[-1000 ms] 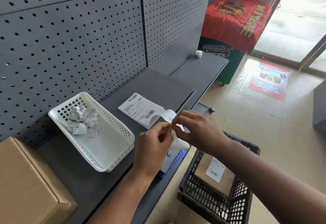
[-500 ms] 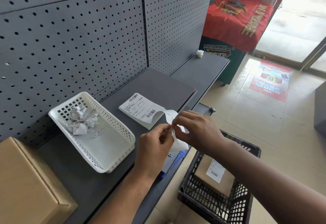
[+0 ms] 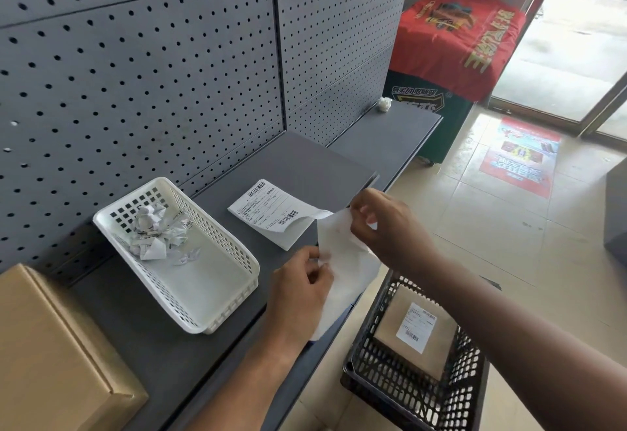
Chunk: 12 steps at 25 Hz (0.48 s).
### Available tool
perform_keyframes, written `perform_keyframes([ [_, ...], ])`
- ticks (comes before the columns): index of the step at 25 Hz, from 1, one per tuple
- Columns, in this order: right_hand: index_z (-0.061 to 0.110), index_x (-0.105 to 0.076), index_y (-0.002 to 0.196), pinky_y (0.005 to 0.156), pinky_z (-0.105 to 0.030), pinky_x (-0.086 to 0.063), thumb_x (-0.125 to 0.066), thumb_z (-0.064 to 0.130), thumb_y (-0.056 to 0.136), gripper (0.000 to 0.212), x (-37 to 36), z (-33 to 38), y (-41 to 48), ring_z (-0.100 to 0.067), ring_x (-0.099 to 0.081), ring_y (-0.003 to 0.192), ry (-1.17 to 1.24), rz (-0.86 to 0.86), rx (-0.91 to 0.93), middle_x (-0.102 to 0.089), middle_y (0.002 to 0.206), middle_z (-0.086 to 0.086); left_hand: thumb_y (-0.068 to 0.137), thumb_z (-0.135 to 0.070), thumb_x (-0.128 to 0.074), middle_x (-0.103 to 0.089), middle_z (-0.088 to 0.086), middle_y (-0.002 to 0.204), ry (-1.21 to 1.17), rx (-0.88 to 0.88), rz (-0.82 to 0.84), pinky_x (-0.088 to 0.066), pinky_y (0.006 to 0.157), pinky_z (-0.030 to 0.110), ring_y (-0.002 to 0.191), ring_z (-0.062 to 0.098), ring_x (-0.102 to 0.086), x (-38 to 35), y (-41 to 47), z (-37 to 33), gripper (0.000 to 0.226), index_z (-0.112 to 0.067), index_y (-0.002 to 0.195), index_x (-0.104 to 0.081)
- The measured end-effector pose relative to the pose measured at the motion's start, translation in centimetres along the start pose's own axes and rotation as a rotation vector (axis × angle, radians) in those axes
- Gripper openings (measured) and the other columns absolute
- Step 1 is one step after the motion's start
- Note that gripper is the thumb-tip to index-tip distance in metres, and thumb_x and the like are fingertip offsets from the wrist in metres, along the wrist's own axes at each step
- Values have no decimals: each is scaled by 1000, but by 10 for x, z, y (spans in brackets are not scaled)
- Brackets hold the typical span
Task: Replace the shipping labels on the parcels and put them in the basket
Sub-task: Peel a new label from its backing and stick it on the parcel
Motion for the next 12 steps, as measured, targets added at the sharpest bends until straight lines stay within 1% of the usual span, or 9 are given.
perform_keyframes([
  [2, 19, -58, 93, 66, -39, -55, -58, 22, 92, 3, 4, -3, 6, -18, -63, 75, -5, -11, -20, -61, 85, 8, 97, -13, -64, -76, -7, 78, -5, 15, 11, -44, 53, 17, 54, 2, -53, -4, -1, 7, 15, -28, 94, -63],
  [6, 18, -57, 95, 68, -44, -56, -54, 23, 95, 5, 11, -6, 23, -20, -62, 78, -12, -37, -55, -60, 89, 6, 99, -14, -61, -71, -10, 71, 13, 36, 21, -39, 50, 13, 52, 0, -55, -11, -4, 19, 14, -26, 91, -61],
  [7, 18, -56, 96, 68, -45, -56, -53, 23, 95, 6, 13, -6, 28, -21, -62, 79, -11, -46, -63, -61, 90, 5, 99, -14, -61, -71, -10, 73, 38, 34, 21, -41, 51, 13, 55, -1, -58, -13, -4, 22, 13, -25, 92, -60],
  [10, 17, -54, 95, 69, -45, -55, -53, 22, 94, 5, 17, -4, 45, -22, -62, 78, -6, -87, -62, -61, 91, 3, 98, -15, -63, -76, -9, 86, 87, 42, 20, -46, 61, 10, 76, -4, -67, -18, -3, 31, 9, -24, 95, -62],
  [12, 16, -53, 95, 71, -46, -55, -52, 22, 94, 6, 20, -2, 55, -24, -61, 80, -2, -118, -55, -62, 92, 1, 98, -16, -63, -76, -8, 86, 116, 46, 22, -46, 63, 10, 78, -2, -67, -21, -1, 37, 10, -24, 92, -62],
])
Point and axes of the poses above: each hand's wrist, its own y-axis towards the middle knuckle, its own x-axis out of the back of the hand, z = x × y, the point moved 4 cm from there along y, towards the middle knuckle
